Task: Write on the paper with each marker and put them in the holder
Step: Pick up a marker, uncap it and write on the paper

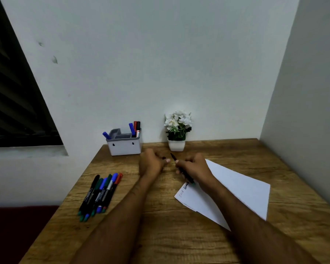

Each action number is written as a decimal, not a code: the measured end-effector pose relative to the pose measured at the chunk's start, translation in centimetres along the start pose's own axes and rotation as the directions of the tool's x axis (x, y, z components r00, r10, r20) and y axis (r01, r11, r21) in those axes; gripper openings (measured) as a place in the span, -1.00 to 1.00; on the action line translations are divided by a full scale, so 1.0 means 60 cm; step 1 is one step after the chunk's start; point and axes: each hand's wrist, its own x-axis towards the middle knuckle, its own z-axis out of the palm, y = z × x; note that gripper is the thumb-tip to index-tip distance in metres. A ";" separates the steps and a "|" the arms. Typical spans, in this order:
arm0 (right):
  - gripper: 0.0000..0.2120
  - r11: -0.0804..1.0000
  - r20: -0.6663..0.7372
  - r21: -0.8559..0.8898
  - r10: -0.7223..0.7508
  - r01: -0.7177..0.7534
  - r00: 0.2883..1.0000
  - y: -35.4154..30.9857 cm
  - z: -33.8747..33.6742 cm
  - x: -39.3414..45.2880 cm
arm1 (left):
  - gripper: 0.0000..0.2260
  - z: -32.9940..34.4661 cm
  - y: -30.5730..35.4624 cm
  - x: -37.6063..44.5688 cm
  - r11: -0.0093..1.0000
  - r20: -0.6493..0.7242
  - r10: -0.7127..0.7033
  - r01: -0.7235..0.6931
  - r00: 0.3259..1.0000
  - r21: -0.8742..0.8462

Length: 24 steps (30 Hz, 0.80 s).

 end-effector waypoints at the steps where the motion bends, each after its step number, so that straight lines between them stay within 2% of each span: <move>1: -0.73 1.000 -0.004 0.012 -0.007 0.007 1.000 0.004 -0.004 -0.001 | -0.74 0.007 -0.009 -0.002 0.997 -0.001 0.034 -0.034 0.999 0.068; 5: -0.79 0.999 -0.031 -0.019 -0.049 0.048 0.998 0.018 -0.020 0.002 | -0.71 0.016 -0.022 -0.019 0.978 0.034 0.132 -0.136 0.991 0.156; 7: -0.89 0.998 -0.070 -0.042 -0.055 0.052 0.996 0.022 -0.025 0.003 | -0.71 0.012 -0.022 -0.026 0.972 0.039 0.170 -0.174 0.985 0.158; 8: -0.93 0.999 -0.074 0.000 -0.045 0.045 0.996 0.020 -0.027 0.000 | -0.71 0.009 -0.022 -0.030 0.971 0.032 0.185 -0.187 0.982 0.151; 10: -0.82 0.993 -0.065 0.113 -0.022 0.030 0.998 0.017 -0.031 -0.004 | -0.72 0.000 -0.023 -0.038 0.966 0.001 0.213 -0.210 0.977 0.152; 13: -0.84 0.973 -0.053 0.223 -0.044 0.055 0.998 0.010 -0.043 -0.010 | -0.84 -0.016 -0.026 -0.056 0.933 -0.014 0.318 -0.311 0.948 0.180; 15: -0.82 0.941 -0.042 0.333 -0.049 0.060 0.998 0.010 -0.049 -0.009 | -0.78 -0.023 -0.026 -0.072 0.879 0.065 0.443 -0.447 0.894 0.164; 18: -0.76 0.872 -0.028 0.485 -0.057 0.064 0.998 0.015 -0.058 -0.004 | -0.67 -0.026 -0.027 -0.097 0.782 0.246 0.577 -0.614 0.779 0.110; 22: -0.81 0.895 -0.091 0.429 -0.089 0.120 0.992 0.027 -0.077 -0.008 | -0.68 -0.013 -0.032 -0.115 0.756 0.410 0.591 -0.654 0.694 0.017; 24: -0.88 0.924 -0.145 0.356 -0.090 0.137 0.985 0.036 -0.086 -0.009 | -0.63 -0.004 -0.039 -0.114 0.738 0.492 0.571 -0.674 0.658 0.044</move>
